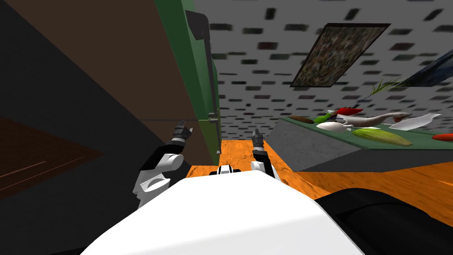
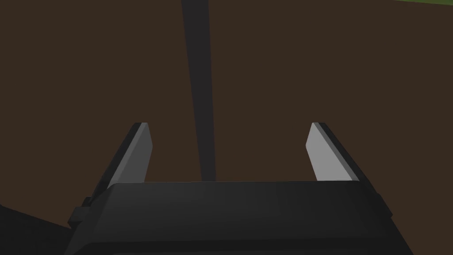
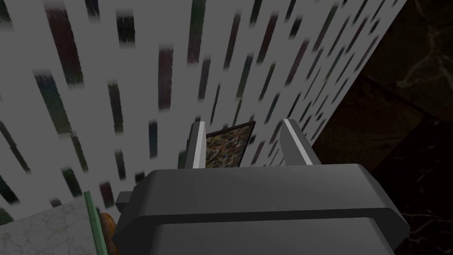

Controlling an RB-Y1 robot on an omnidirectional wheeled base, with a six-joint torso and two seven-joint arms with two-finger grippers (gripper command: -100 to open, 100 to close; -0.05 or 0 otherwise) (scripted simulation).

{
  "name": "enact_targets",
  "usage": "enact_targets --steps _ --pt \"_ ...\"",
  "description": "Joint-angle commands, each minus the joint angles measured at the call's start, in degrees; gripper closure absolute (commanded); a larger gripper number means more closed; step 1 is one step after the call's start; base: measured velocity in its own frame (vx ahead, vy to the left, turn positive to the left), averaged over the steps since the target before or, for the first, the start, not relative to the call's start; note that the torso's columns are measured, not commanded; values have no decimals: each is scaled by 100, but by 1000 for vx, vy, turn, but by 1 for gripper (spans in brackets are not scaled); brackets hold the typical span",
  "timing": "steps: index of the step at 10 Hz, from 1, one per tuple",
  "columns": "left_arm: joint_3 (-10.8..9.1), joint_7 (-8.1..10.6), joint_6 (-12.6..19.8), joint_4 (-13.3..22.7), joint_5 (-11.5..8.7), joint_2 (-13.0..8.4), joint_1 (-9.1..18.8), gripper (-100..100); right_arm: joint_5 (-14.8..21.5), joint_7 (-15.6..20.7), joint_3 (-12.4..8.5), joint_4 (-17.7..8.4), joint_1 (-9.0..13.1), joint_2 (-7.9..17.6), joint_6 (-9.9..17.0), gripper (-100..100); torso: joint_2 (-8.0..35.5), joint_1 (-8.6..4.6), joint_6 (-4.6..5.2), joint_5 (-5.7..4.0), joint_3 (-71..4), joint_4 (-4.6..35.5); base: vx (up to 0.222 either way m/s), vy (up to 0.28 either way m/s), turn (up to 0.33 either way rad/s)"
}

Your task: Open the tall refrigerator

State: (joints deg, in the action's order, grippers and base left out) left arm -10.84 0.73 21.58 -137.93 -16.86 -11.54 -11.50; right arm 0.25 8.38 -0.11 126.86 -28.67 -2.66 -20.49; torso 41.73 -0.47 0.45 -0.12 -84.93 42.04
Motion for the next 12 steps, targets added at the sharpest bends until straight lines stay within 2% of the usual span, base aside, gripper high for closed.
enact_targets --steps 1,4,7,10,11,12 --pt "-39 45 367 18 -189 -42 153 -100 0 0 0 0 -1 0 0 0 -7 -11 -3 -3 -4 -3 51 -95 121" --pt "-148 95 803 7 -428 -105 337 -100 0 0 0 0 1 0 0 0 -30 -32 42 -9 -20 -15 49 -88 126" --pt "-201 120 1040 -5 -545 -139 426 -100 0 0 0 0 0 0 0 0 -39 -52 43 -13 -25 -19 29 -87 112" --pt "-353 190 1603 -80 -878 -253 678 -100 0 0 0 0 0 -1 0 0 -49 -90 61 -26 -32 -20 61 -153 202" --pt "-353 190 1667 -80 -878 -253 678 -100 0 0 1 0 0 -1 0 0 -51 -87 63 -28 -33 -17 46 -109 112" --pt "-399 211 1858 -126 -980 -294 754 -100 0 0 0 0 1 0 0 0 -50 -69 83 -22 -34 -21 46 -86 124"
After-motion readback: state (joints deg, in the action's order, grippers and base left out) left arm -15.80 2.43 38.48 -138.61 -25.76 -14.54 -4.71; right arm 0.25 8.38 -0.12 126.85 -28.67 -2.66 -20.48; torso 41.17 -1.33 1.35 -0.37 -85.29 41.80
